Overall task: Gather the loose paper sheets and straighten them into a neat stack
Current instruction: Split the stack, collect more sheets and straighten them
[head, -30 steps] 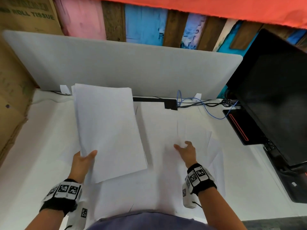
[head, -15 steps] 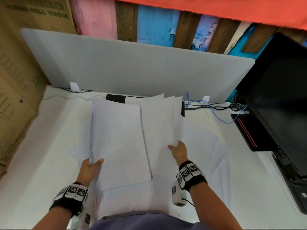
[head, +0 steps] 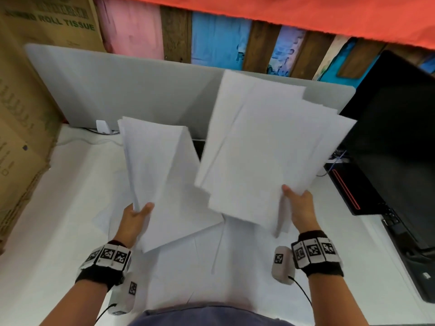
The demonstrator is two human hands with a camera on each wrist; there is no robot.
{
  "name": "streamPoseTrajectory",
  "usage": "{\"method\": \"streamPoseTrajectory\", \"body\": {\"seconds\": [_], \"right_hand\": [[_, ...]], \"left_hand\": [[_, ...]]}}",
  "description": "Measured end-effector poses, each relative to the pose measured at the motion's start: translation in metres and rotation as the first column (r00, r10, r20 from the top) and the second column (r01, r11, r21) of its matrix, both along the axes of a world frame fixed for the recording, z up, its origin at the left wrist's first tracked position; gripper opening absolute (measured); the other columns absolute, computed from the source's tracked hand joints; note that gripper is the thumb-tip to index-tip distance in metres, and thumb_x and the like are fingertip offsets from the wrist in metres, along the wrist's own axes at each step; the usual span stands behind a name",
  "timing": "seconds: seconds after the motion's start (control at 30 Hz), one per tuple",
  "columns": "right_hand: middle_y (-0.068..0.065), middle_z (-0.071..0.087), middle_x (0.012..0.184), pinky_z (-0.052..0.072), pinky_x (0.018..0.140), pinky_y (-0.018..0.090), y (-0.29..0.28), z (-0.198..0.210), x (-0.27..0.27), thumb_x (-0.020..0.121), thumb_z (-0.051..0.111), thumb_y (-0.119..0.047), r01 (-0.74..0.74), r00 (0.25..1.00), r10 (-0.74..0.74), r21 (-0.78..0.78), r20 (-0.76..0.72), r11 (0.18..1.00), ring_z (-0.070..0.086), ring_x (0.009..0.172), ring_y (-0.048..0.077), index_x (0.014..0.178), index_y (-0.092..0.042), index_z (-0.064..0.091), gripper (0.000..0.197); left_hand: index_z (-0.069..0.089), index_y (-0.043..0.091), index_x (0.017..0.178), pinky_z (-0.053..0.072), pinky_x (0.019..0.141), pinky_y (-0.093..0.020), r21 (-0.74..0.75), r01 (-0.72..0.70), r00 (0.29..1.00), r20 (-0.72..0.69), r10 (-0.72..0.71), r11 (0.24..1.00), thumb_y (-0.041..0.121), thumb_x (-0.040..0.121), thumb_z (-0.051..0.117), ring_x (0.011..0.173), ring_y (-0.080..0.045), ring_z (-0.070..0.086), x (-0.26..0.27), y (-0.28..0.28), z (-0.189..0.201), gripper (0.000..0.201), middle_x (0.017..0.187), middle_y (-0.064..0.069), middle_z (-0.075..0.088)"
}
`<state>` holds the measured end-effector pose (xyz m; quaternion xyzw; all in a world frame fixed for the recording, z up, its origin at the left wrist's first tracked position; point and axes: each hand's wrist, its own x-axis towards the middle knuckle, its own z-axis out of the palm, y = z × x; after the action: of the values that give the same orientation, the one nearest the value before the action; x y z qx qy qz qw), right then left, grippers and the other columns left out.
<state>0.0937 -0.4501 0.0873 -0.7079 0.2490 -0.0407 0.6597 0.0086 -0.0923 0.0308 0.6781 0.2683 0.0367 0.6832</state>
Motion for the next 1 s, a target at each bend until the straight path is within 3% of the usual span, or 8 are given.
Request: {"method": "streamPoseTrajectory", "body": {"seconds": [0.17,0.23,0.33,0.47,0.53,0.67,0.83,1.0], "right_hand": [[0.016,0.059,0.121,0.044,0.1,0.04,0.061,-0.017,-0.009,0.086,0.06,-0.004,-0.241,0.96,0.253,0.105,-0.119,0.965,0.056,0.112,0.031,0.123,0.003,0.051,0.039],[0.014,0.059,0.122,0.046,0.094,0.035,0.073,-0.014,-0.011,0.087,0.058,-0.002,-0.335,0.926,0.36,0.193,-0.116,0.922,0.056,0.109,0.029,0.127,0.0,0.049,0.041],[0.011,0.062,0.116,0.05,0.087,0.031,0.078,-0.005,-0.012,0.085,0.061,-0.001,-0.416,0.89,0.45,0.272,-0.073,0.868,0.06,0.099,0.022,0.12,-0.004,0.054,0.036],[0.001,0.062,0.097,0.045,0.086,0.029,0.08,0.013,-0.014,0.084,0.062,-0.001,-0.325,0.945,0.328,0.147,0.009,0.934,0.057,0.093,0.019,0.093,-0.016,0.055,0.019],[-0.004,0.057,0.091,0.043,0.082,0.024,0.079,0.019,-0.015,0.084,0.064,-0.006,-0.261,0.965,0.257,0.086,0.057,0.961,0.055,0.088,0.015,0.09,-0.015,0.049,0.019],[-0.004,0.058,0.092,0.047,0.078,0.023,0.077,0.017,-0.019,0.081,0.069,-0.011,-0.243,0.966,0.229,0.109,0.12,0.964,0.058,0.087,0.011,0.095,-0.013,0.049,0.025],[-0.004,0.069,0.09,0.053,0.066,0.014,0.07,0.018,-0.024,0.072,0.073,0.001,-0.4,0.909,0.382,0.091,0.168,0.912,0.068,0.078,0.003,0.097,-0.014,0.064,0.03],[-0.008,0.073,0.079,0.054,0.066,0.019,0.071,0.041,-0.02,0.049,0.081,-0.02,-0.436,0.881,0.393,0.133,0.263,0.89,0.069,0.076,0.006,0.092,-0.021,0.062,0.046]], "left_hand": [[0.059,0.011,0.081,0.047,0.056,-0.015,-0.069,0.204,0.979,0.006,-0.204,0.976,0.002,0.094,0.042,0.058,-0.001,0.061,0.015,-0.021,0.026,0.023,0.063,0.012,0.066],[0.046,0.019,0.067,0.04,0.047,-0.018,-0.102,0.215,0.976,-0.002,-0.217,0.971,-0.001,0.096,0.032,0.038,0.005,0.046,0.017,-0.024,0.034,0.038,0.049,0.007,0.055],[0.044,0.021,0.074,0.04,0.038,-0.011,-0.159,0.217,0.976,0.006,-0.219,0.963,0.01,0.1,0.023,0.03,0.002,0.047,0.015,-0.027,0.048,0.035,0.06,-0.009,0.046],[0.058,0.024,0.095,0.048,0.073,-0.024,-0.367,0.191,0.98,0.123,-0.156,0.91,0.057,0.093,0.021,0.083,-0.01,0.064,0.022,-0.023,0.067,0.05,0.084,0.001,0.068],[0.058,0.025,0.108,0.048,0.084,-0.028,-0.3,0.221,0.962,0.223,-0.157,0.928,0.073,0.075,0.042,0.103,-0.015,0.062,0.029,-0.022,0.074,0.059,0.095,0.009,0.071],[0.058,0.024,0.104,0.049,0.07,-0.006,-0.008,0.235,0.912,0.348,-0.217,0.972,0.032,0.073,0.073,0.084,0.01,0.064,0.035,-0.035,0.081,0.036,0.088,0.02,0.072],[0.058,0.026,0.092,0.053,0.069,-0.015,0.016,0.226,0.916,0.336,-0.218,0.974,0.005,0.079,0.068,0.072,0.01,0.065,0.029,-0.041,0.072,0.026,0.072,0.027,0.07],[0.056,0.027,0.094,0.049,0.064,-0.007,0.019,0.3,0.866,0.413,-0.281,0.954,0.067,0.025,0.08,0.077,0.01,0.066,0.027,-0.05,0.09,0.083,0.077,0.028,0.07]]}}
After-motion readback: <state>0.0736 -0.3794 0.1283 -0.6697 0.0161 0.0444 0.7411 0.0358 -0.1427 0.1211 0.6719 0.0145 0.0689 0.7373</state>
